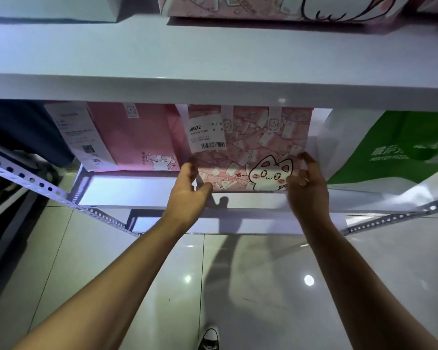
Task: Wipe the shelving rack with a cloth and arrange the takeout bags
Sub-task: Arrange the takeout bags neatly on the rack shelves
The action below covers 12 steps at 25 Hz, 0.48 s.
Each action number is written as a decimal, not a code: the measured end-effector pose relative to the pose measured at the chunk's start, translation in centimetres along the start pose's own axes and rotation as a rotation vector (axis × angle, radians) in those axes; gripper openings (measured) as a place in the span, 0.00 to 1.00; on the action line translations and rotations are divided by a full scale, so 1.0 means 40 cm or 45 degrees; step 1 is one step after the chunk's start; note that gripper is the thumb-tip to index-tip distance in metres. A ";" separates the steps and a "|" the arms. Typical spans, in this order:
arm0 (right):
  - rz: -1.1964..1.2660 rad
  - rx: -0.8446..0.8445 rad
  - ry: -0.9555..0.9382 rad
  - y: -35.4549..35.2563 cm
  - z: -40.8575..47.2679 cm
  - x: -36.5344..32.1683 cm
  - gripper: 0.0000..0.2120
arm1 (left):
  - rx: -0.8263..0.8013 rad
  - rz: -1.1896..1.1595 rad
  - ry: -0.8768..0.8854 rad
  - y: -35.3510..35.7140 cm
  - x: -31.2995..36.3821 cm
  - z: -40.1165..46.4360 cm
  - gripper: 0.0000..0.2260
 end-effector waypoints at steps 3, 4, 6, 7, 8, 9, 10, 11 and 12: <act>0.017 -0.011 -0.024 0.003 0.015 0.003 0.26 | 0.007 0.009 -0.032 0.003 0.006 0.020 0.16; 0.021 -0.024 -0.029 0.004 0.019 0.004 0.26 | 0.012 0.020 -0.036 0.005 0.007 0.025 0.16; 0.033 -0.061 -0.019 0.002 0.027 0.007 0.25 | 0.021 0.033 -0.035 0.010 0.006 0.033 0.16; 0.045 -0.074 0.004 -0.002 0.028 0.010 0.26 | 0.028 0.038 -0.029 0.013 0.005 0.036 0.16; 0.051 -0.073 0.027 -0.010 0.029 0.013 0.27 | 0.035 0.039 -0.019 0.017 0.004 0.036 0.16; 0.045 -0.060 0.044 -0.021 0.030 0.020 0.28 | 0.046 0.035 -0.009 0.019 0.004 0.036 0.15; 0.021 -0.046 0.061 -0.037 0.031 0.034 0.29 | 0.059 0.030 -0.004 0.023 0.003 0.035 0.14; -0.005 -0.033 0.086 -0.055 0.032 0.050 0.30 | 0.073 0.023 -0.003 0.026 0.002 0.034 0.13; -0.027 -0.018 0.115 -0.074 0.034 0.067 0.30 | 0.088 0.020 -0.004 0.027 0.002 0.032 0.12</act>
Point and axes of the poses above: each hand's wrist, its own z-axis towards the middle knuckle, its own y-axis out of the palm, x = y × z, the point moved 8 cm from there along z, towards the middle knuckle, and after that the axes turned 12 degrees about -y, right-handed, at the moved point
